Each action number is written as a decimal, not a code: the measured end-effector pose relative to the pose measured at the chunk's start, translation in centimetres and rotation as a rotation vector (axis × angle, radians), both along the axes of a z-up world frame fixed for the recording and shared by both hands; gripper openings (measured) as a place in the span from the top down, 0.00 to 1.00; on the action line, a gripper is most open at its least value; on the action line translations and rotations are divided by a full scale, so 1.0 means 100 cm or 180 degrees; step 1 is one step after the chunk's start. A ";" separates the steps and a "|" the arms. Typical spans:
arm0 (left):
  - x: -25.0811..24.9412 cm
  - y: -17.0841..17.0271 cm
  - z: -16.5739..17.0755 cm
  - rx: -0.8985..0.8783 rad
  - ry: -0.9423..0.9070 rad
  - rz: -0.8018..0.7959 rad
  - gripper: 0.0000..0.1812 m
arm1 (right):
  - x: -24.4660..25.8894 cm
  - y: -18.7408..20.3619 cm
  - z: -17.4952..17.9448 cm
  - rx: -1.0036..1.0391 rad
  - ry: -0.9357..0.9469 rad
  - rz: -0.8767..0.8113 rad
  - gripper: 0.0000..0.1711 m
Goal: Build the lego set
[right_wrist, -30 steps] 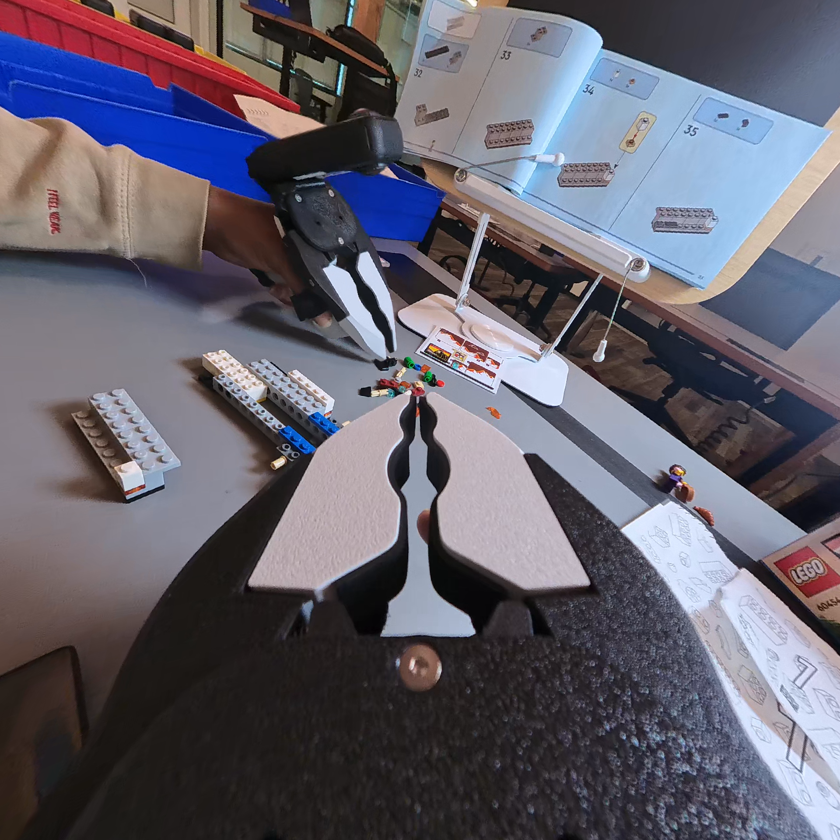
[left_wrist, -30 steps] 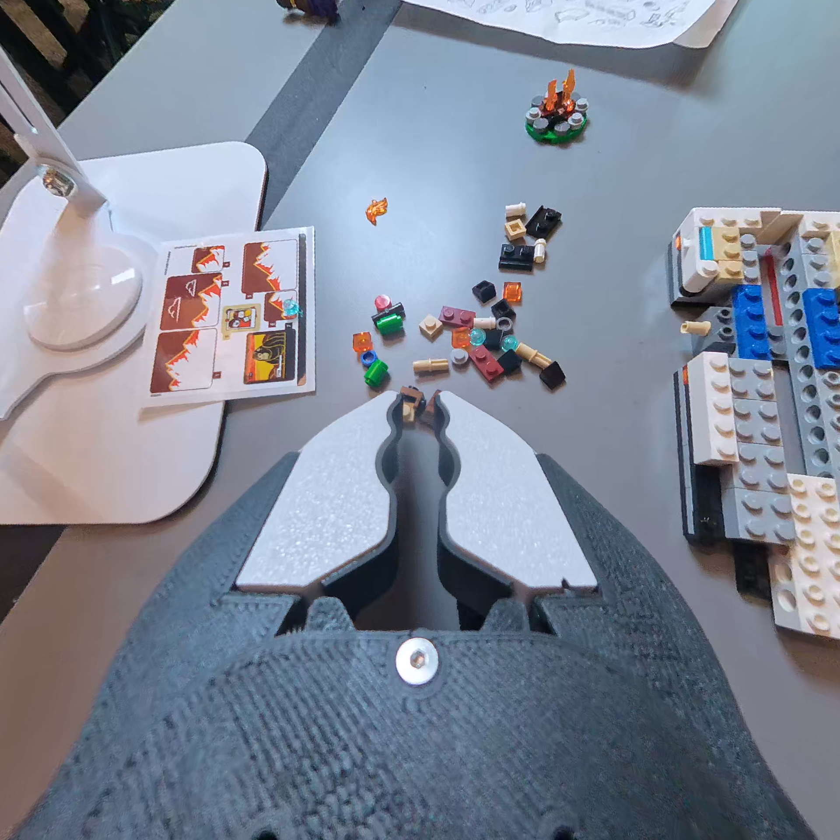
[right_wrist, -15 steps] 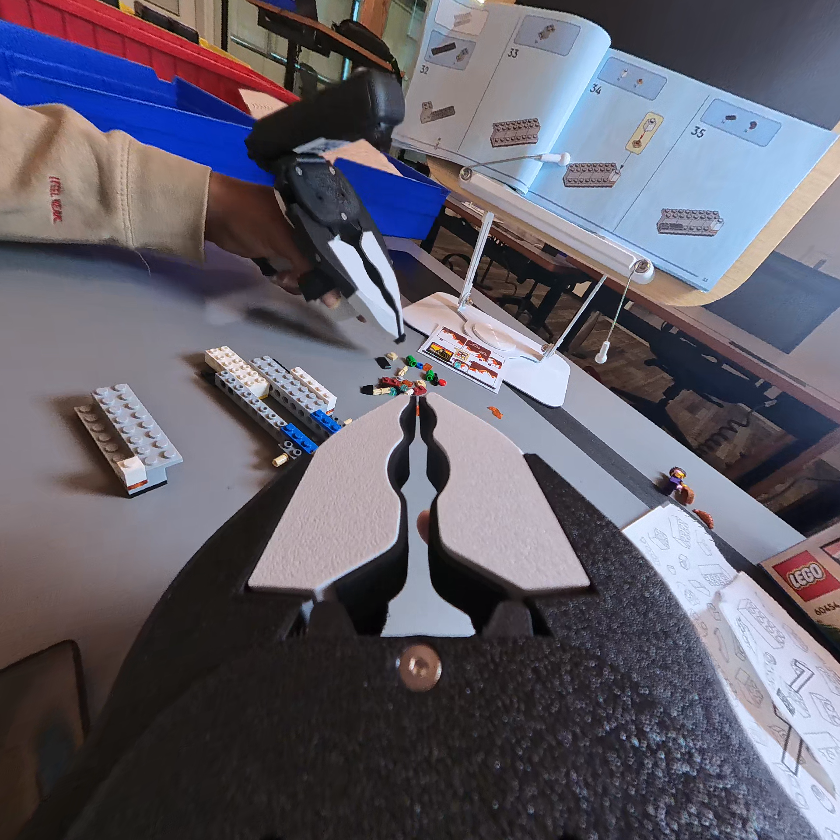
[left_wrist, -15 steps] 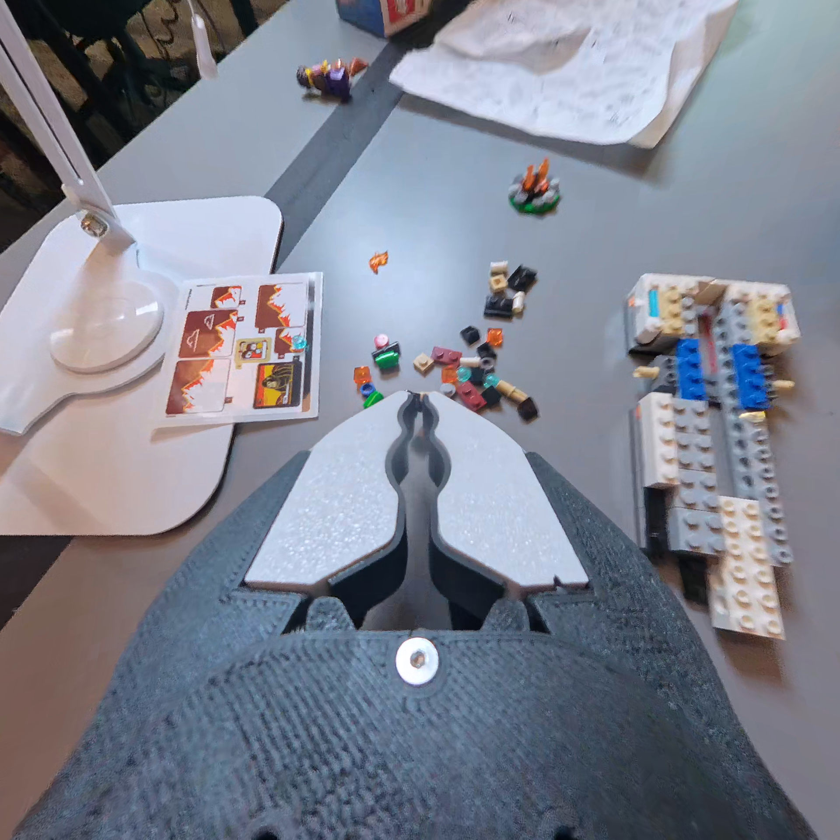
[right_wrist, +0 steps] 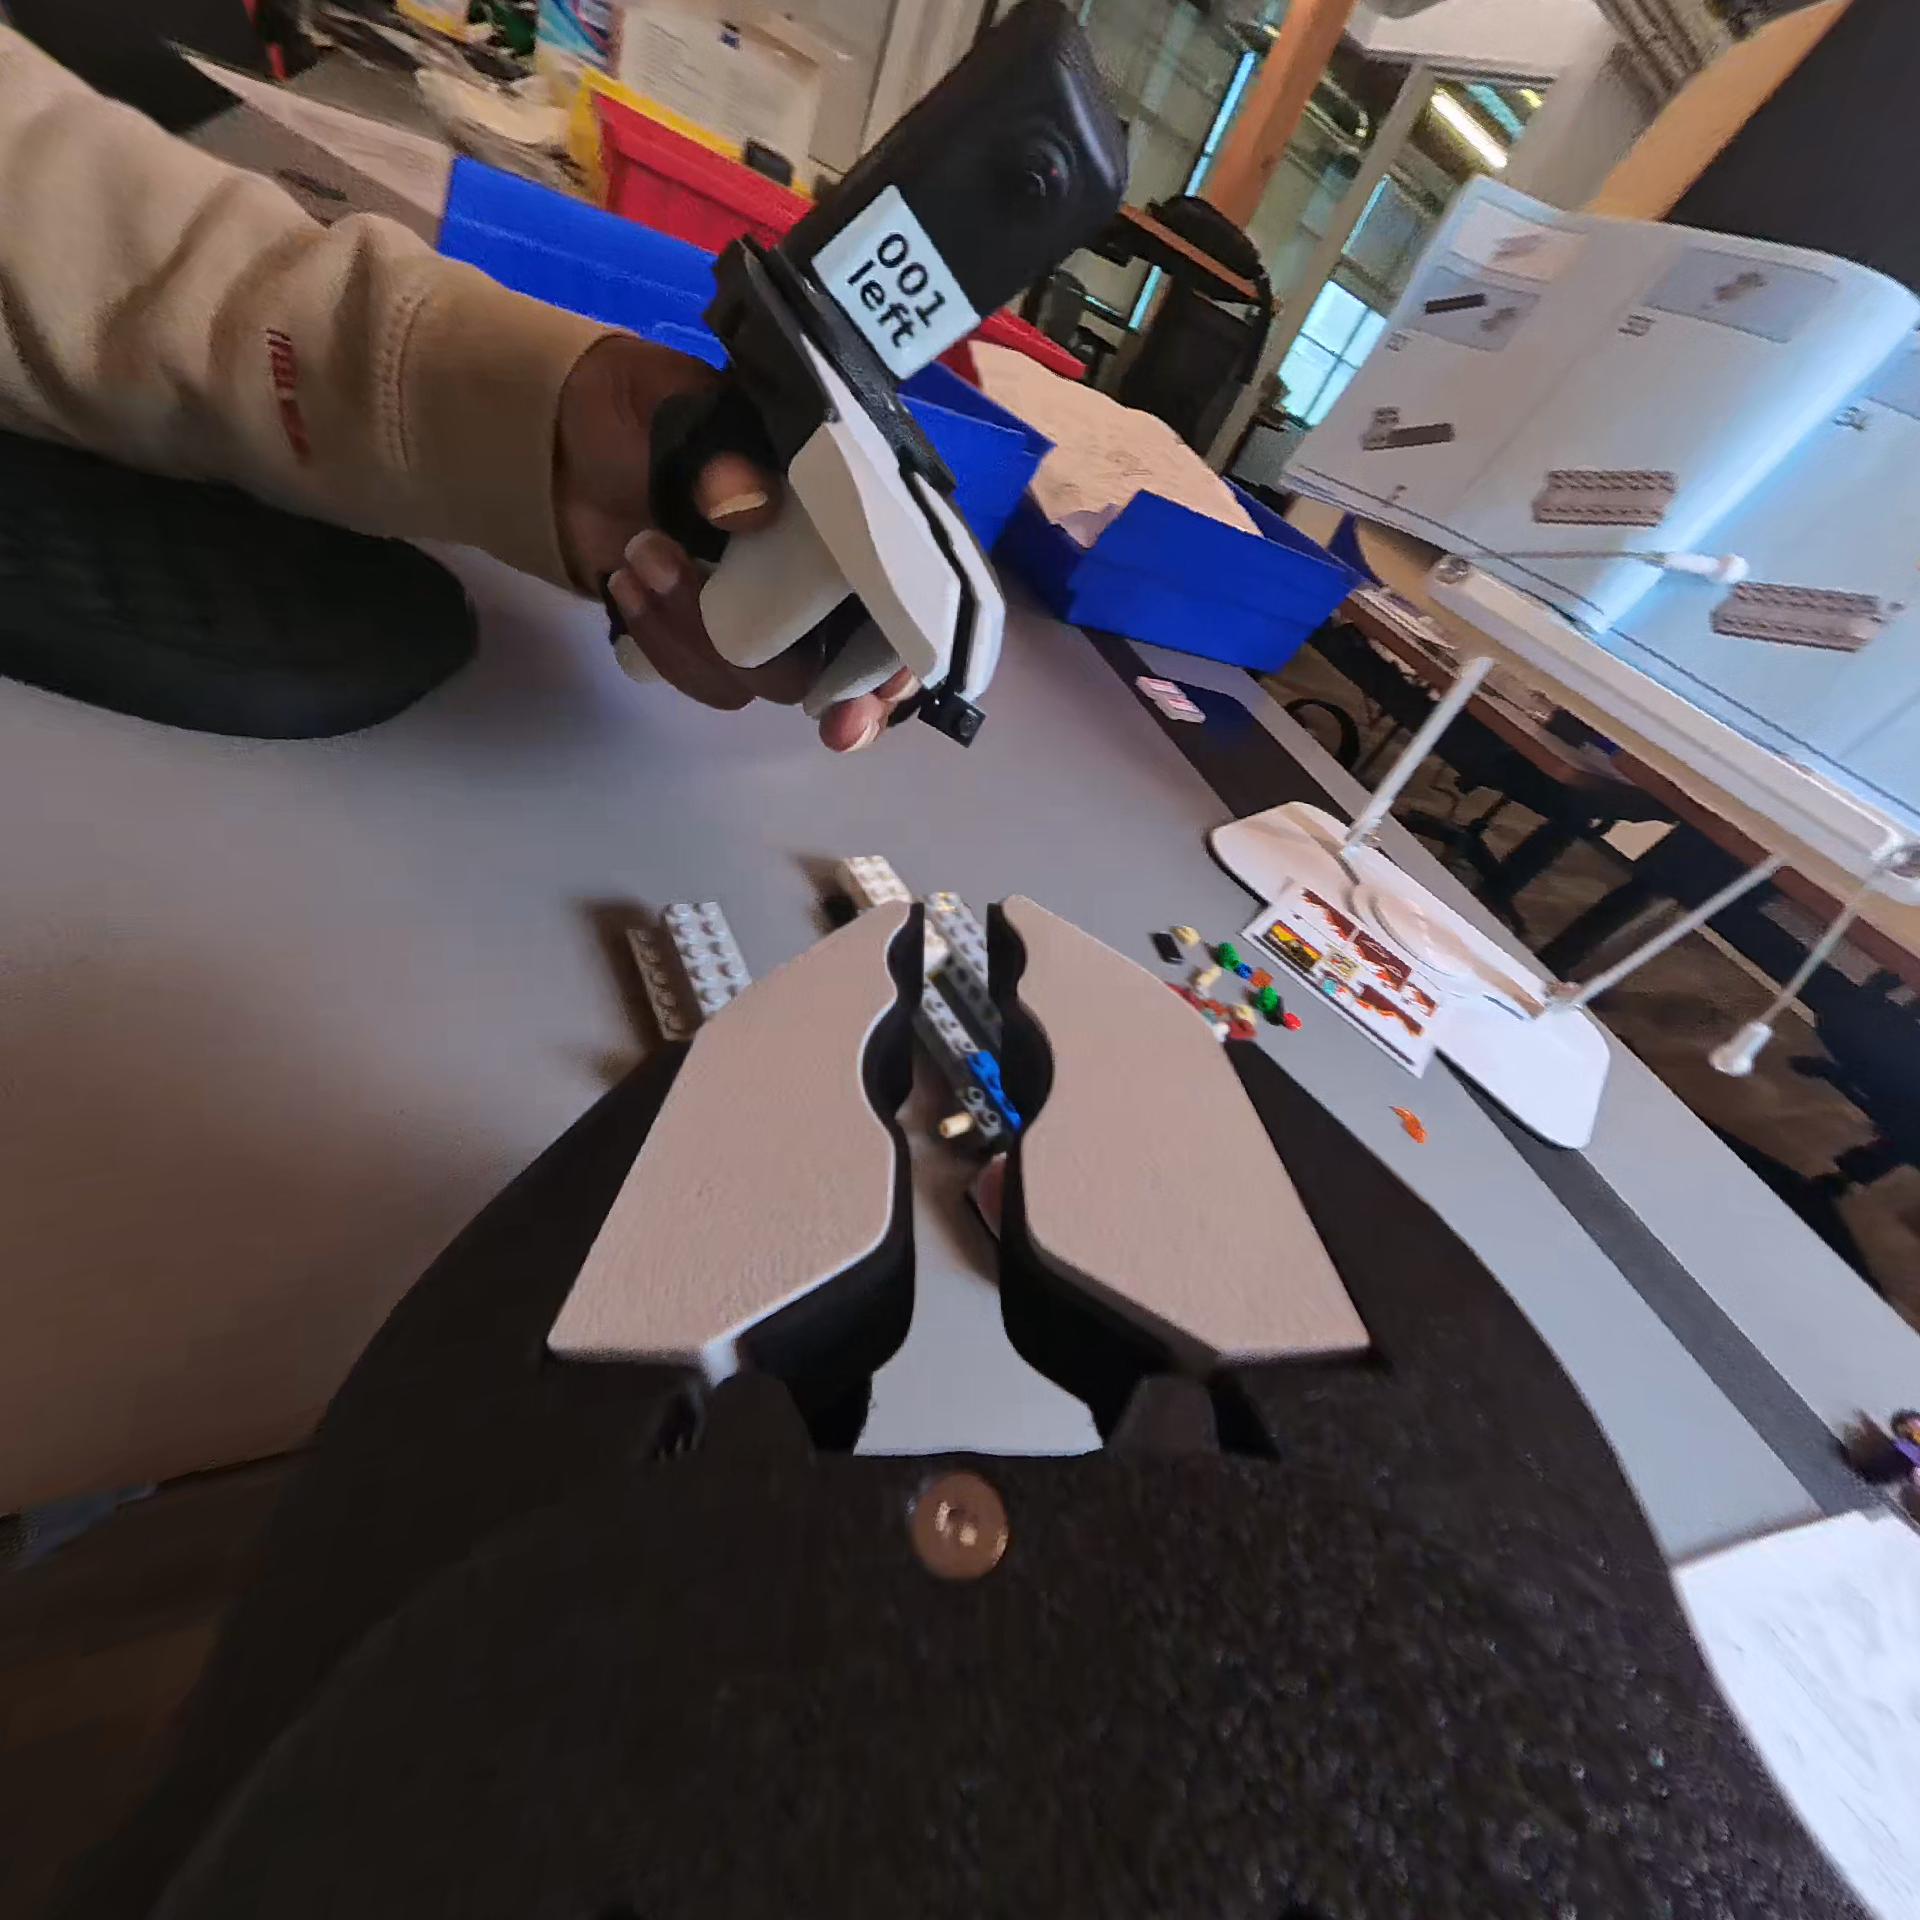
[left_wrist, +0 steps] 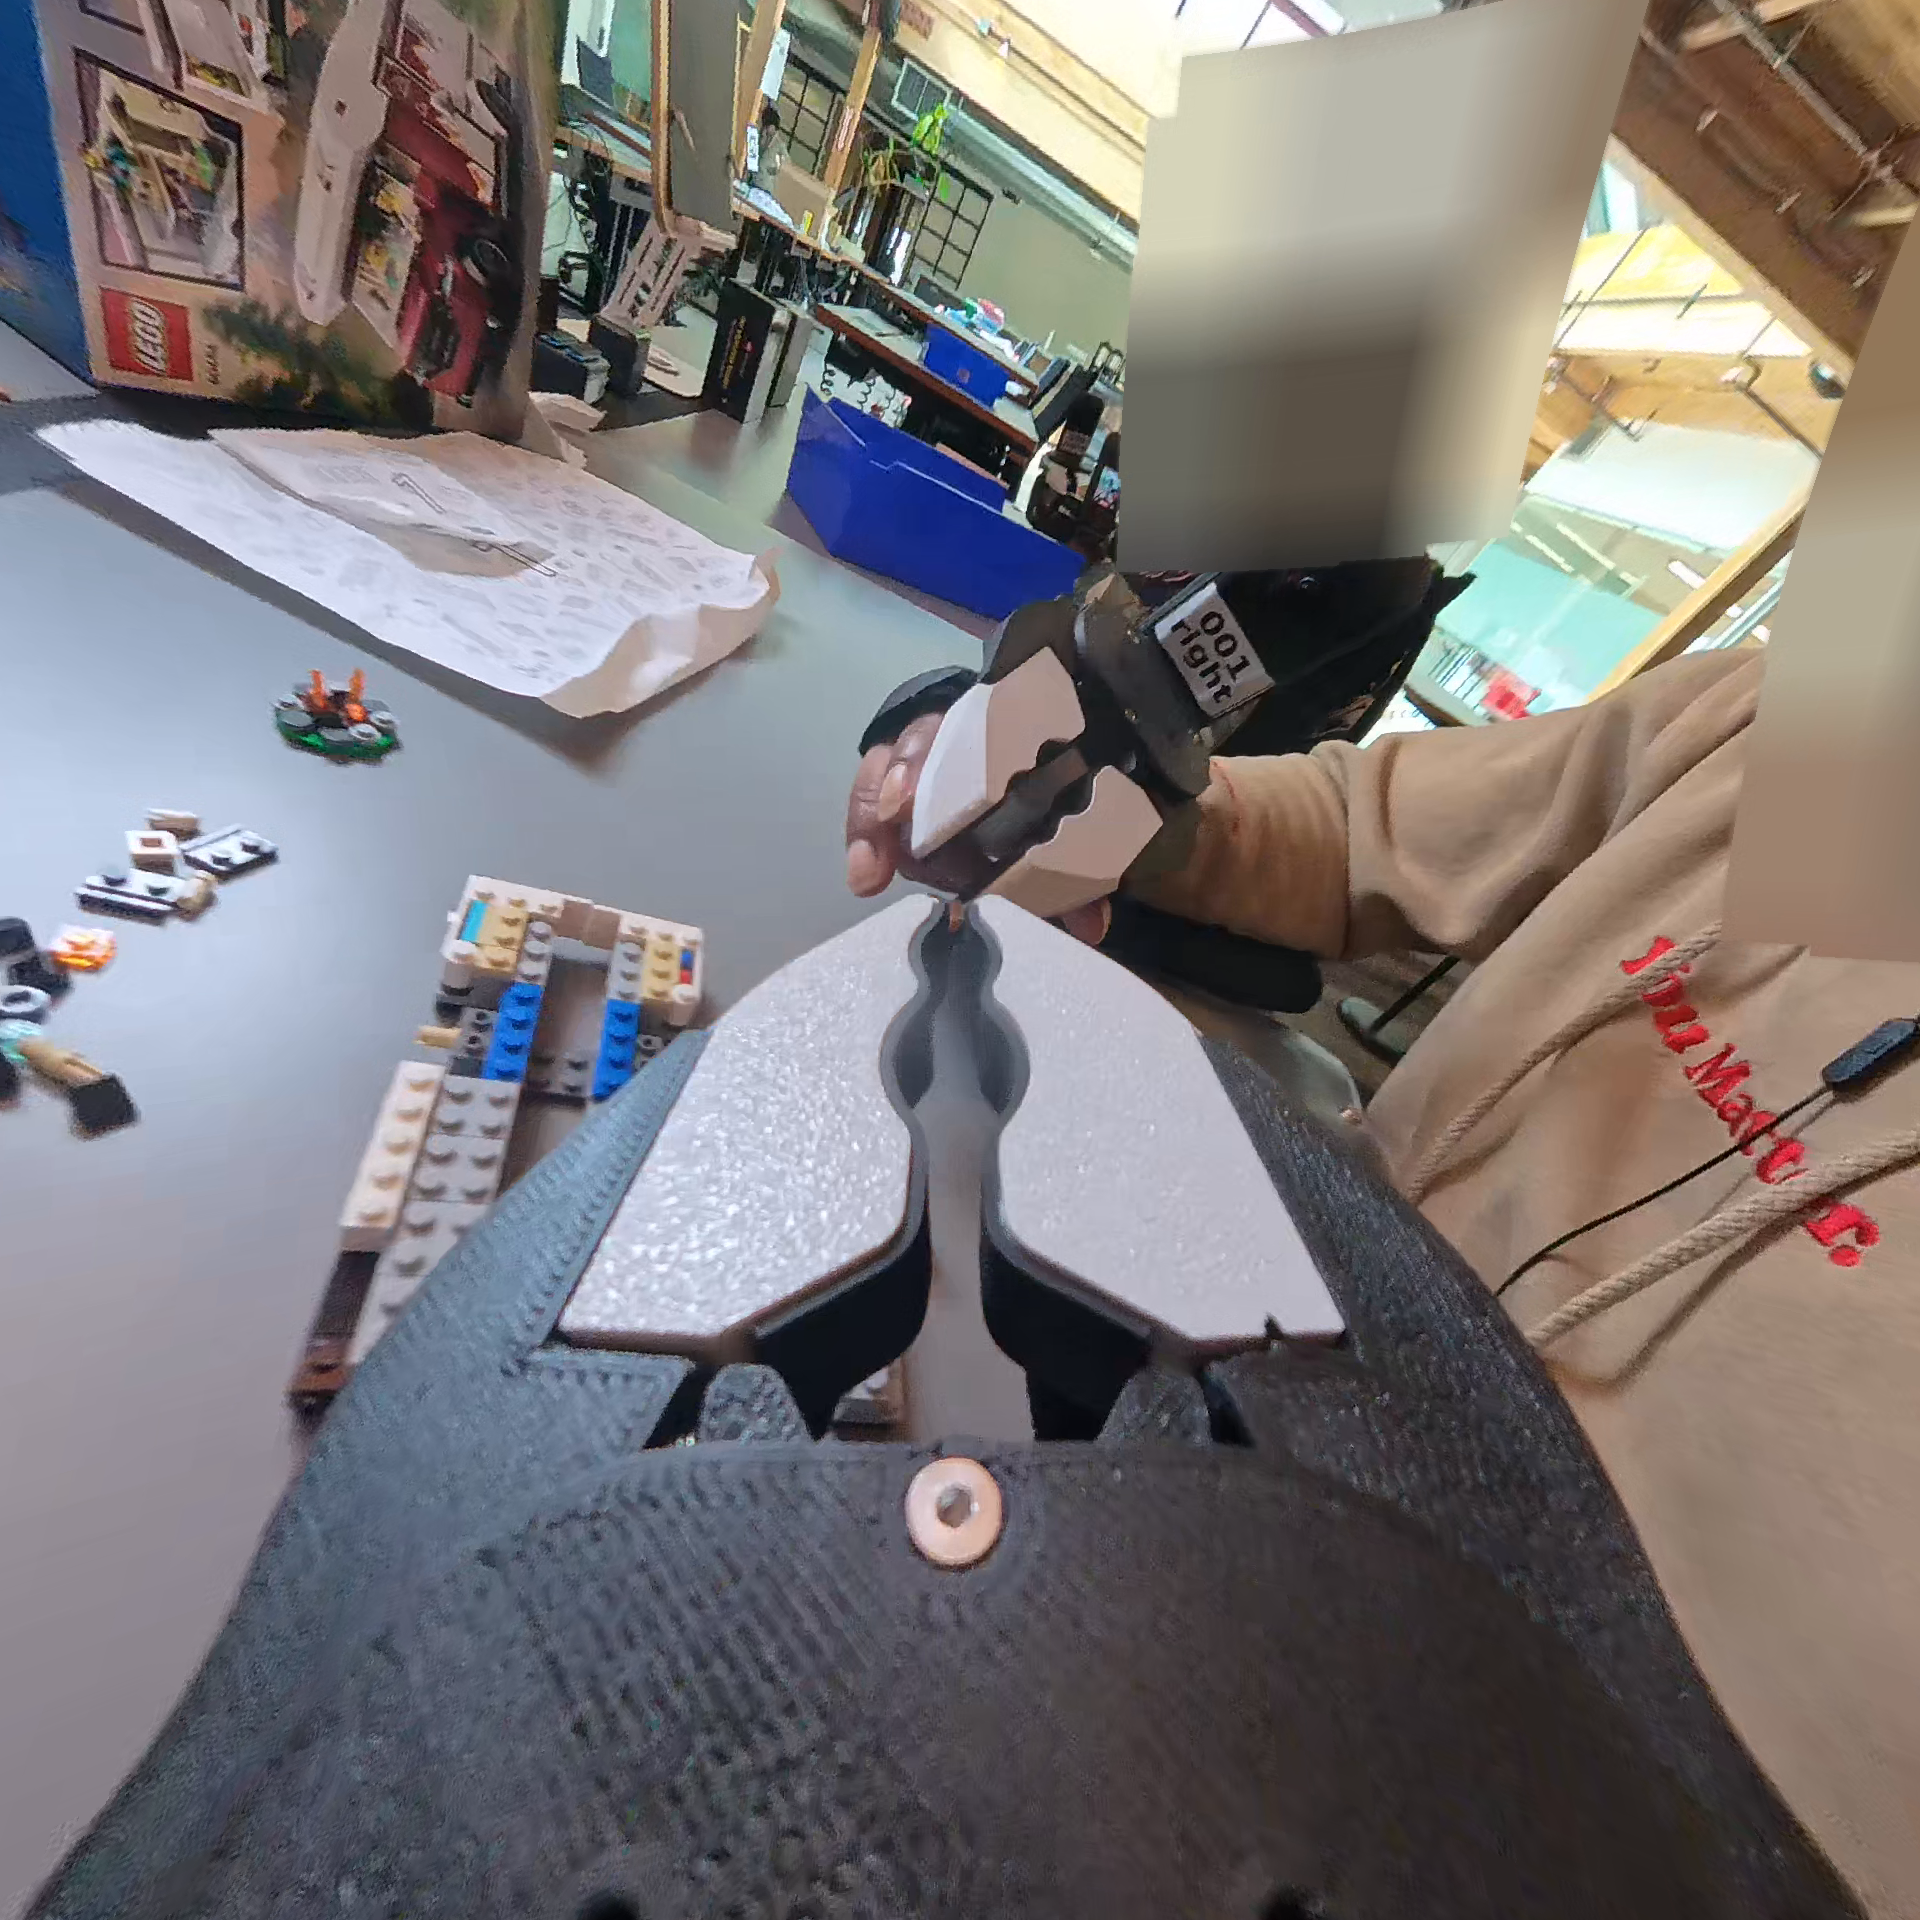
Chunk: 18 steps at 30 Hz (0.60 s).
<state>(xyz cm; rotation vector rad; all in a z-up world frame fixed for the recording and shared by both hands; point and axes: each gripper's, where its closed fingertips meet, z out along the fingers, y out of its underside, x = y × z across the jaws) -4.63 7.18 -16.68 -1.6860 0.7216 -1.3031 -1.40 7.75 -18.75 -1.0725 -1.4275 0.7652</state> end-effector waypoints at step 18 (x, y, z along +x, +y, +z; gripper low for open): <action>0.014 -0.056 0.014 -0.0605 -0.1206 -0.0936 0.98 | -0.020 -0.060 0.032 -0.0347 0.0237 0.0567 0.91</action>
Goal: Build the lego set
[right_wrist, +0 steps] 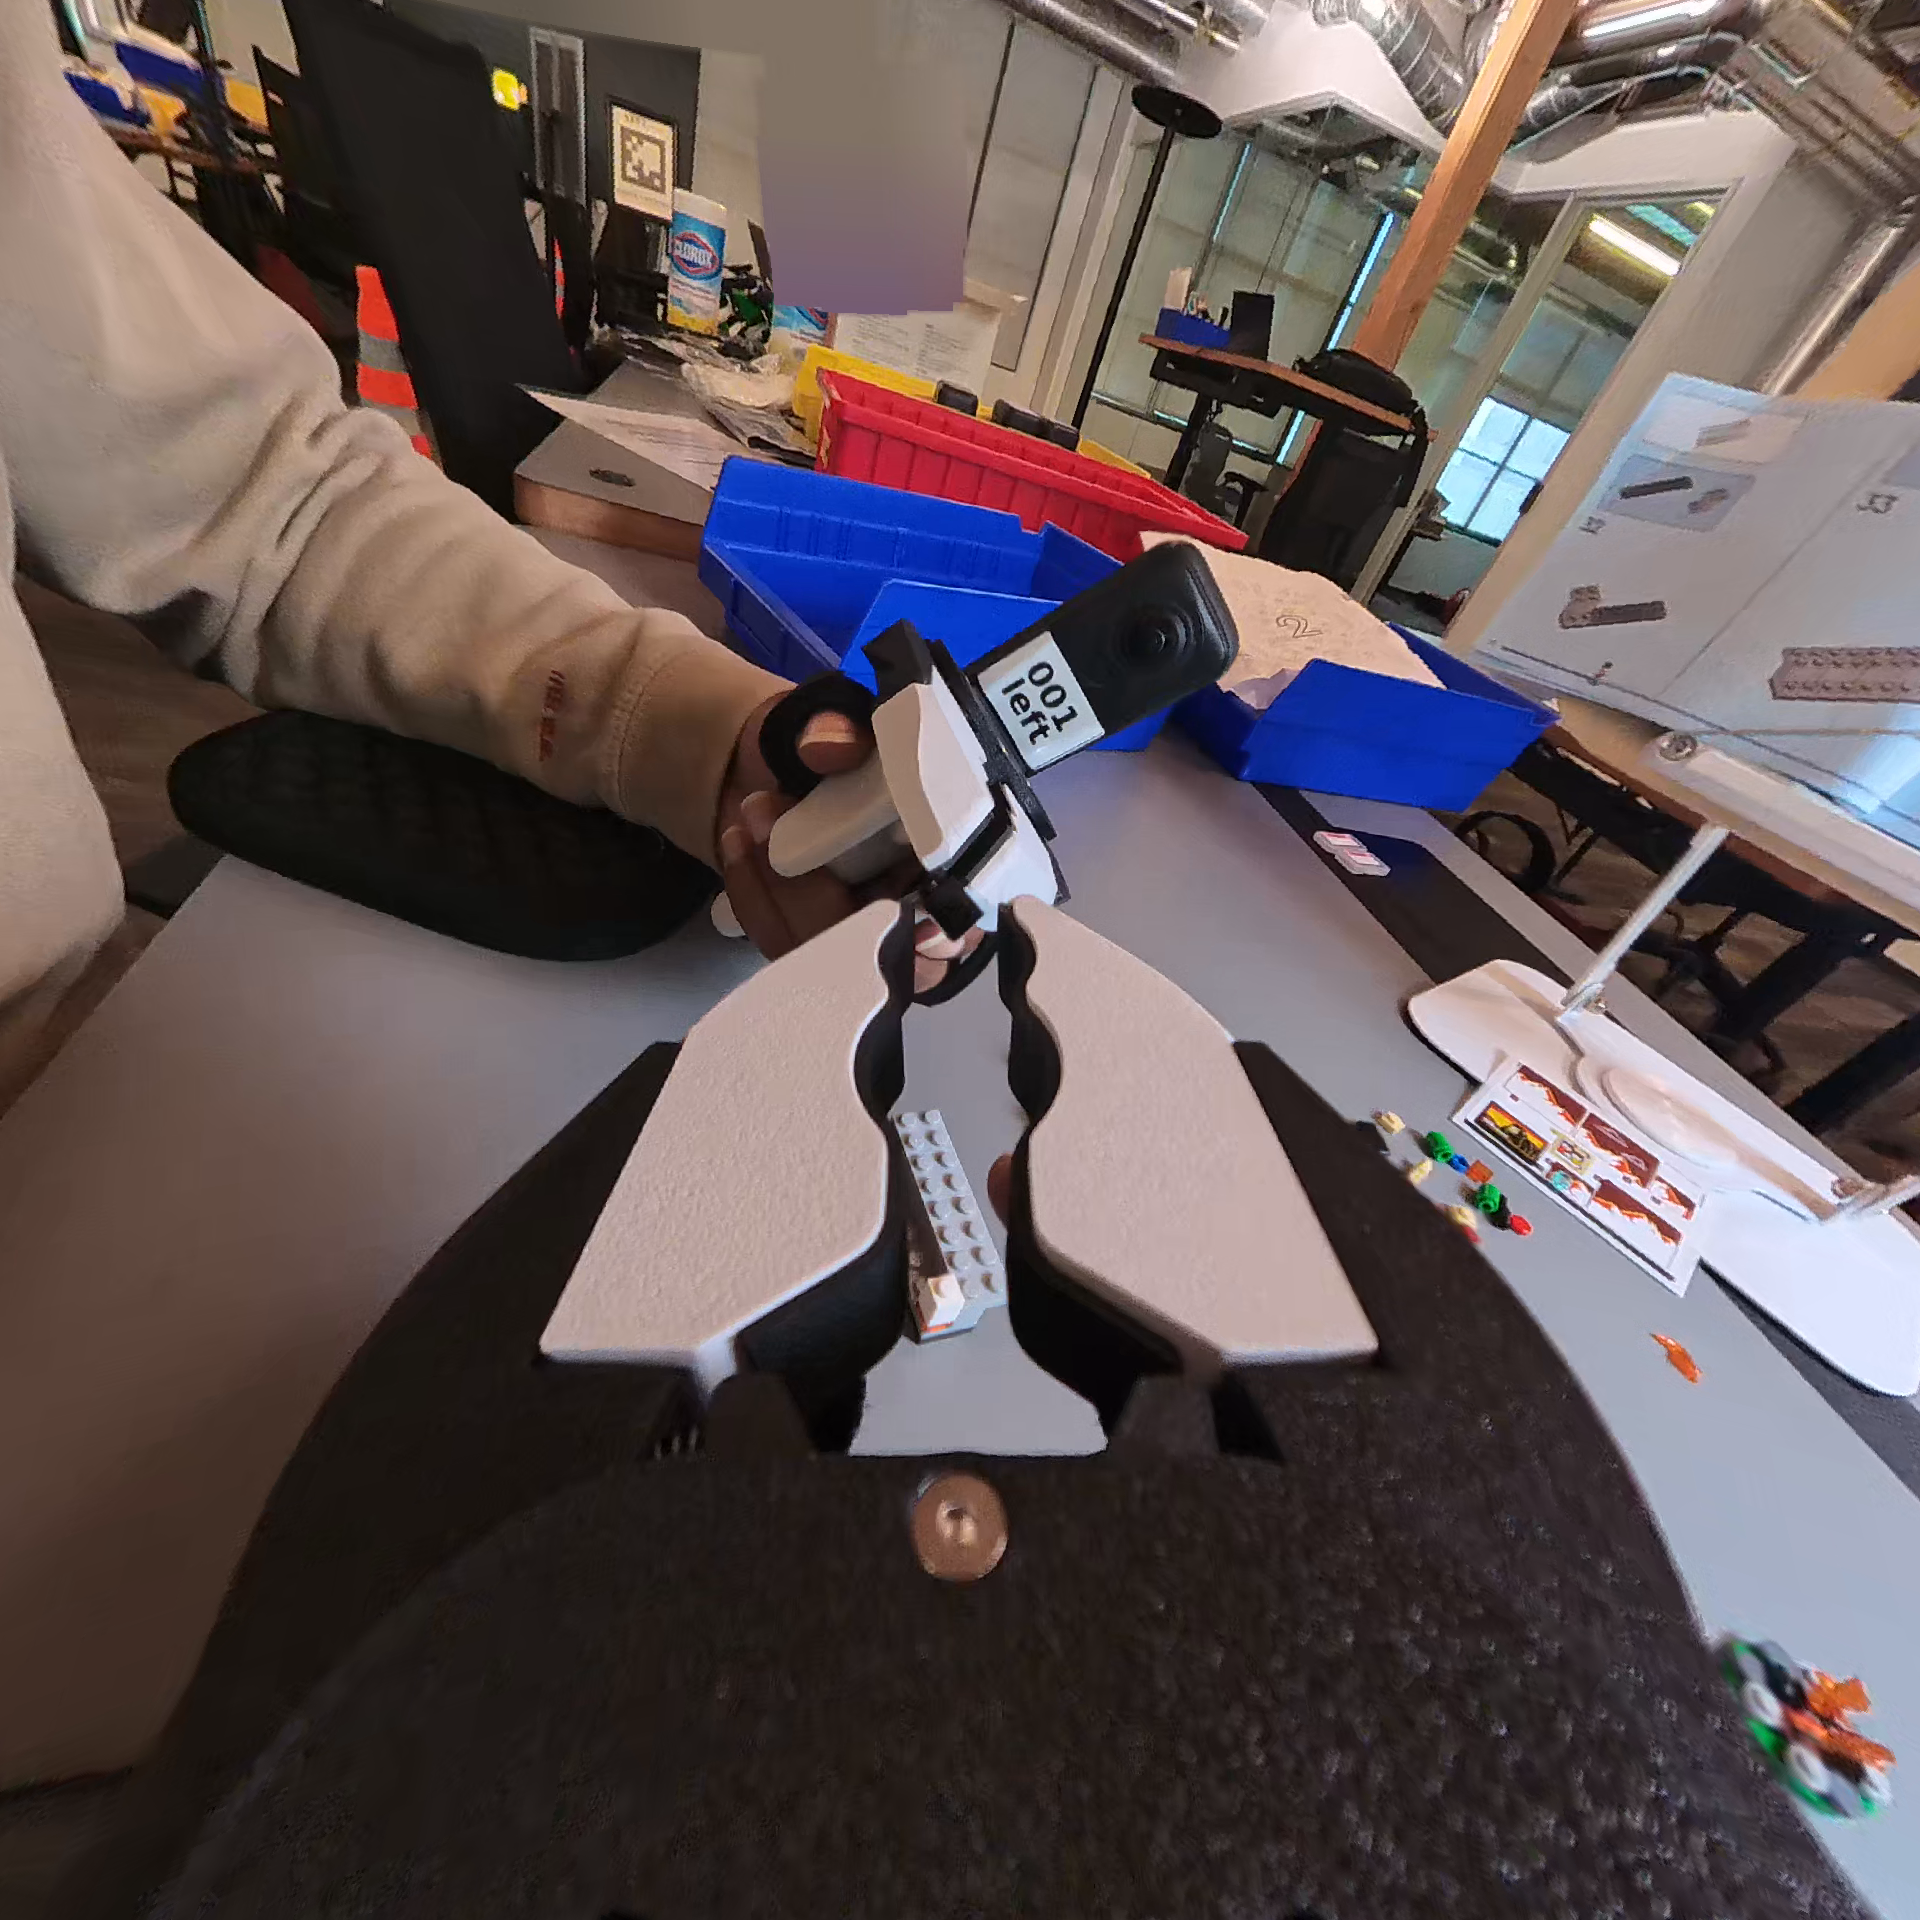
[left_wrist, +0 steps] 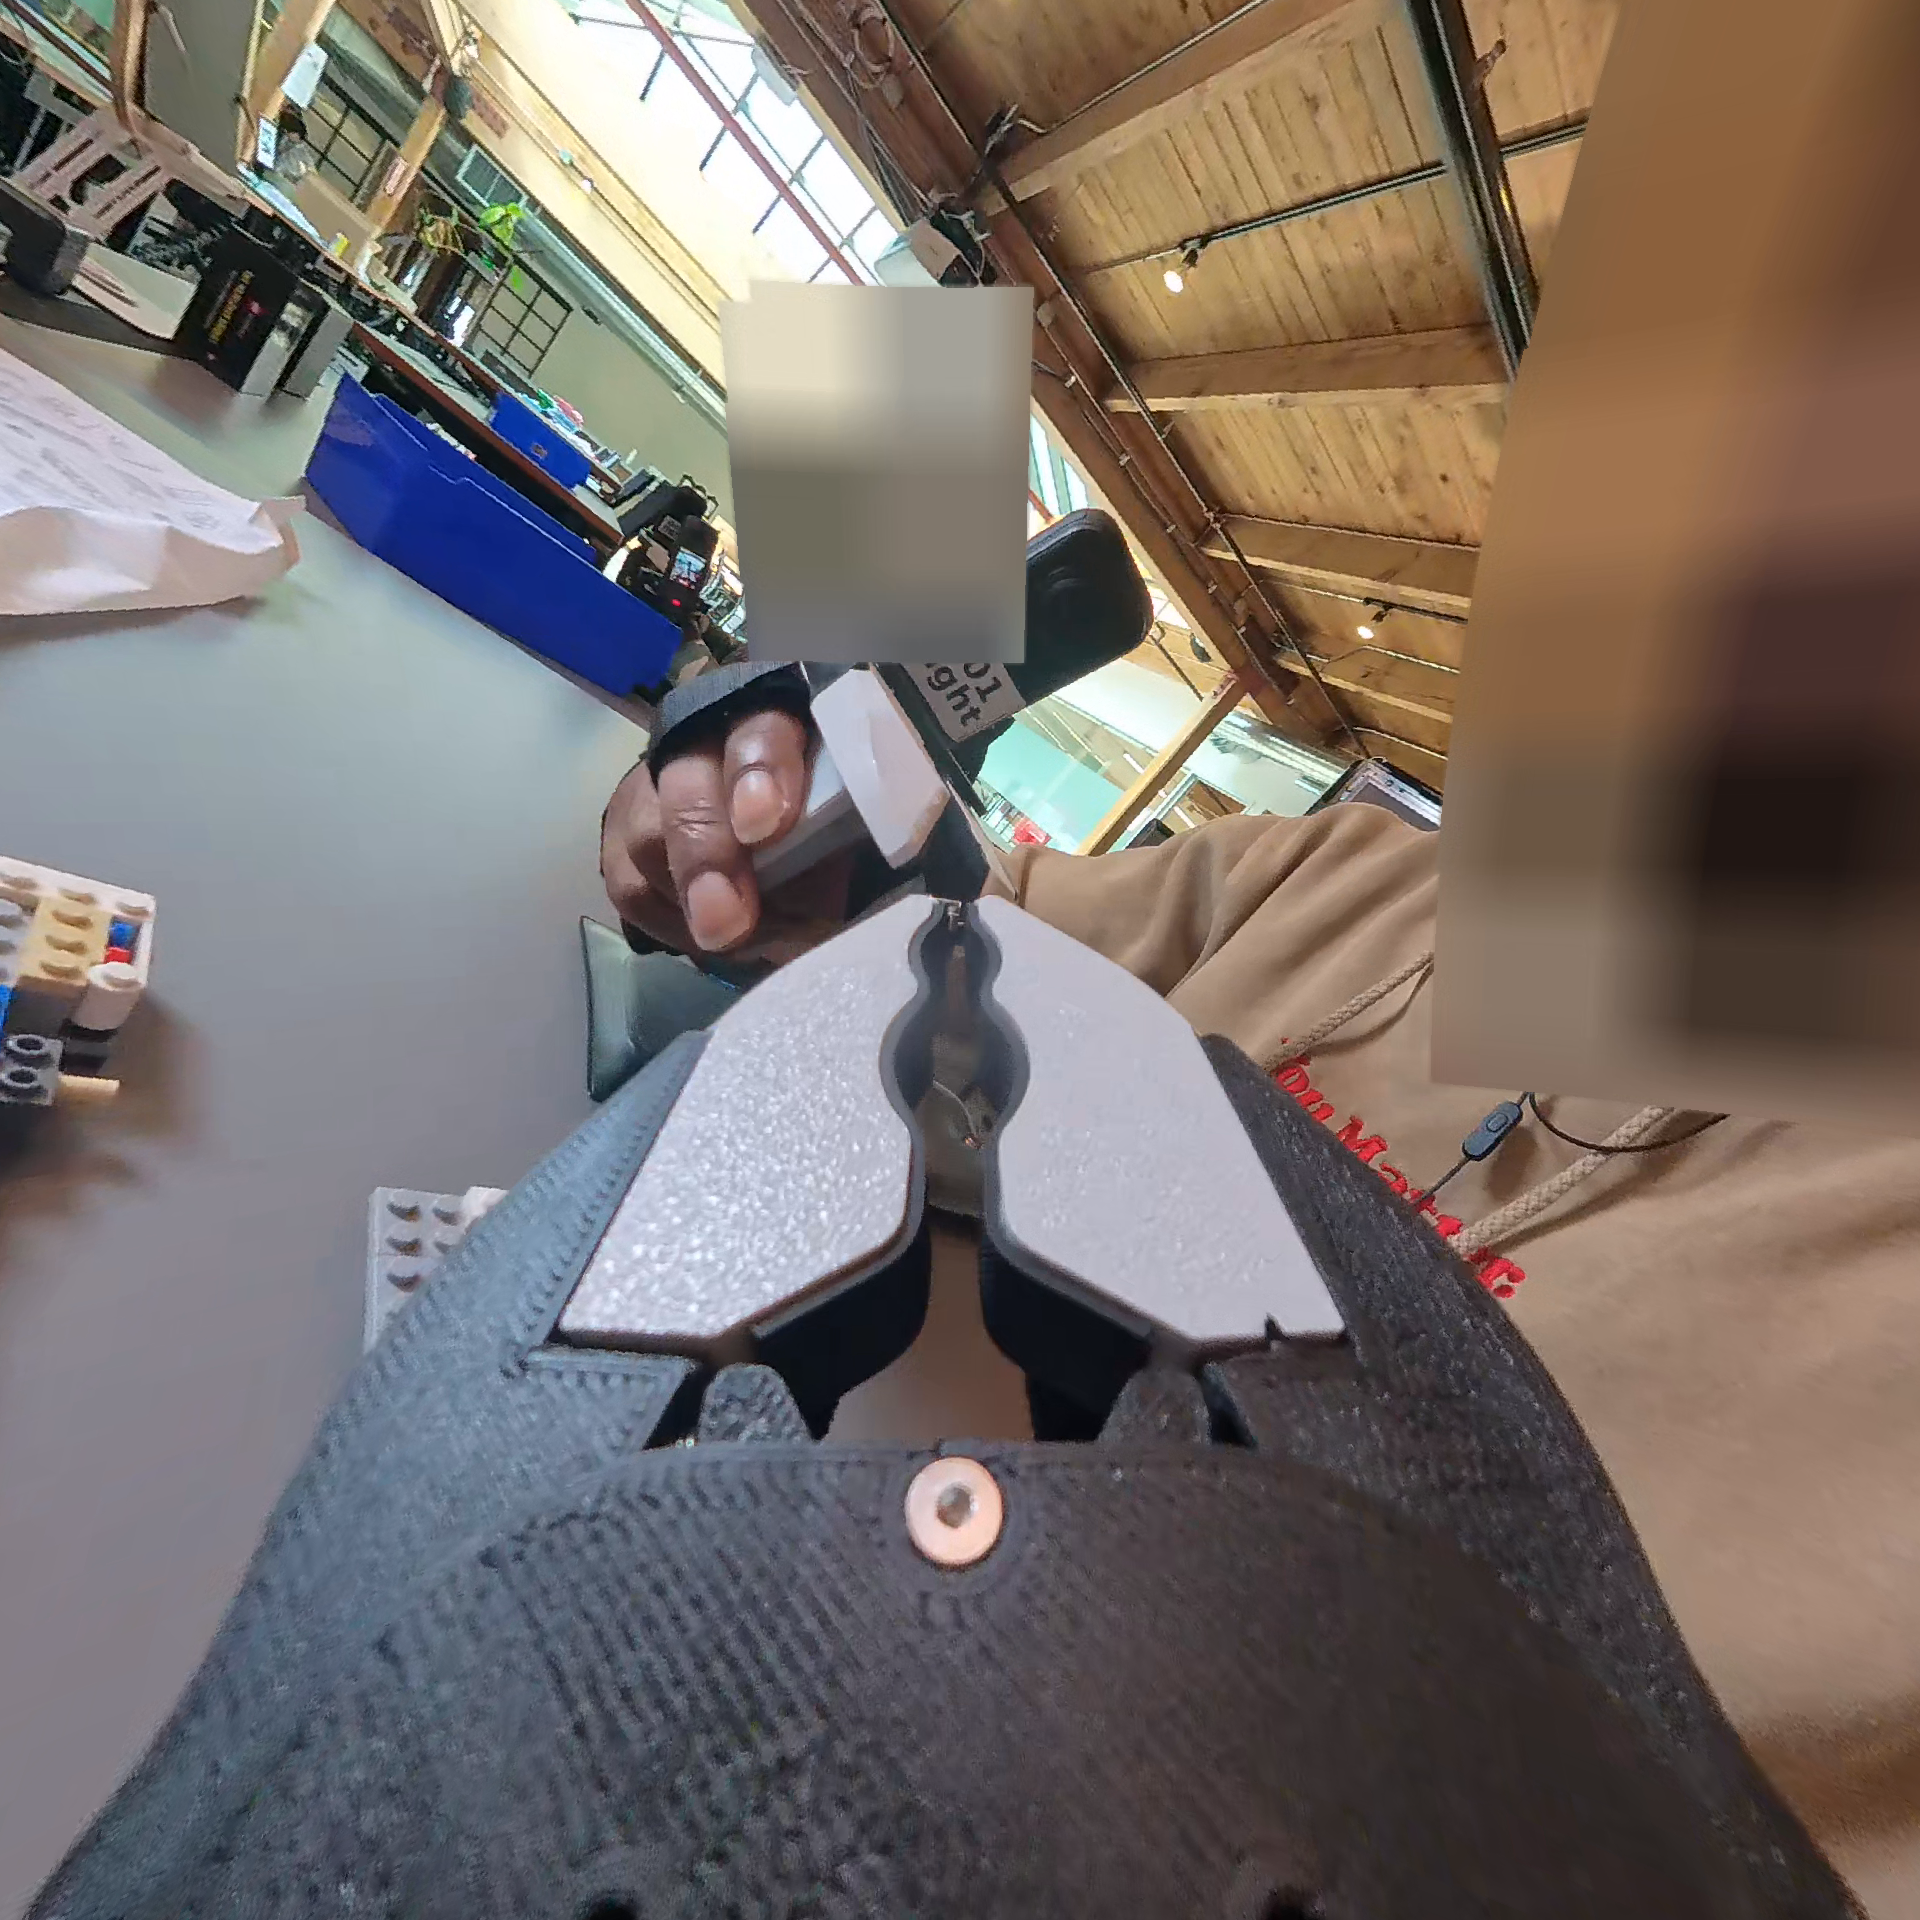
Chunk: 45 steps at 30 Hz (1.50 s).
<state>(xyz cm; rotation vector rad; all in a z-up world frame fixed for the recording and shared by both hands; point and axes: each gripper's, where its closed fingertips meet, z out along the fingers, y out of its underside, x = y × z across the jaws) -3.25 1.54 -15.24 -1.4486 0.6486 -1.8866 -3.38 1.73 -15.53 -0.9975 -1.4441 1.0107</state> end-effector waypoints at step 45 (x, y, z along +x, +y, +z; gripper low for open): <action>-0.003 0.017 -0.053 0.1698 0.2169 0.1060 0.92 | -0.012 0.015 -0.062 -0.0600 -0.1079 -0.0313 0.94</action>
